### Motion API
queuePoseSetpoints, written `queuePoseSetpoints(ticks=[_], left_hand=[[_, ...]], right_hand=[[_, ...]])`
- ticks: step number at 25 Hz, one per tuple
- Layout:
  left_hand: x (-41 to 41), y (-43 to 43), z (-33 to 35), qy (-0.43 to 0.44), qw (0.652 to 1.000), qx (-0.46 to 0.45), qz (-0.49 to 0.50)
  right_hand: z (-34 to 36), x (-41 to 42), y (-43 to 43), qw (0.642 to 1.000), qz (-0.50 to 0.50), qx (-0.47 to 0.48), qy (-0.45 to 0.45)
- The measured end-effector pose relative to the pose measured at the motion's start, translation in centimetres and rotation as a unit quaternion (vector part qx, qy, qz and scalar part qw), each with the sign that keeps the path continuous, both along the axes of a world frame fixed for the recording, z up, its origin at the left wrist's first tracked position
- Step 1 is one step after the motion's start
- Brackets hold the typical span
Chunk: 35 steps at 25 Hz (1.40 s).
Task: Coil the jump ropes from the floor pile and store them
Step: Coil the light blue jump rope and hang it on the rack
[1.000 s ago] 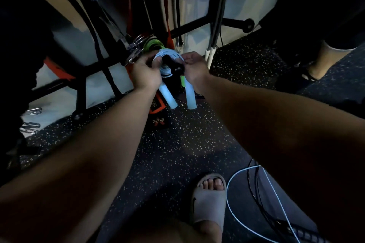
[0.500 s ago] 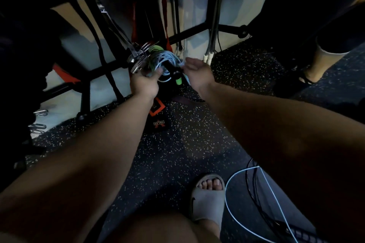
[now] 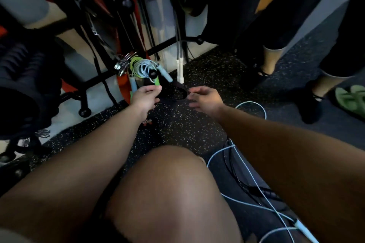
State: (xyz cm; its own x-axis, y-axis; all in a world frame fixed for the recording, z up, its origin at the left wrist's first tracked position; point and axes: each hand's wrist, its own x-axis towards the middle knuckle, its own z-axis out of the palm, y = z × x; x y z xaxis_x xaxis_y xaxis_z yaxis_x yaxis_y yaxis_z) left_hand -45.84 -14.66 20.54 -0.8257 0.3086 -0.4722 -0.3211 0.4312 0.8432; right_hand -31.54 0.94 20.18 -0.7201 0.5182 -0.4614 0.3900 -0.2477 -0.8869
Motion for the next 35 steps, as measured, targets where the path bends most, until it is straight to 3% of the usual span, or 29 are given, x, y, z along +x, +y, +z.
queuePoseSetpoints(ticks=[8,13,18,28,35], left_hand=[[8.4,2.4,7.2,0.056,0.971,-0.021,-0.231],[10.9,5.6,13.9,0.121,0.914,-0.06,-0.383],[18.2,10.7,17.1,0.166,0.866,-0.064,-0.468],[32.5,11.5,0.5,0.019,0.85,-0.103,-0.517],[35.9,13.1,-9.5,0.023,0.801,-0.175,-0.572]], right_hand=[[4.4,12.5,1.4,0.995,-0.065,0.077,0.025],[5.2,21.3,1.8,0.985,-0.1,0.142,-0.016],[4.8,29.1,2.4,0.974,-0.141,0.169,-0.059],[-4.1,38.4,1.3,0.967,-0.174,0.123,-0.139],[-11.5,43.6,1.8,0.944,-0.166,0.109,-0.263]])
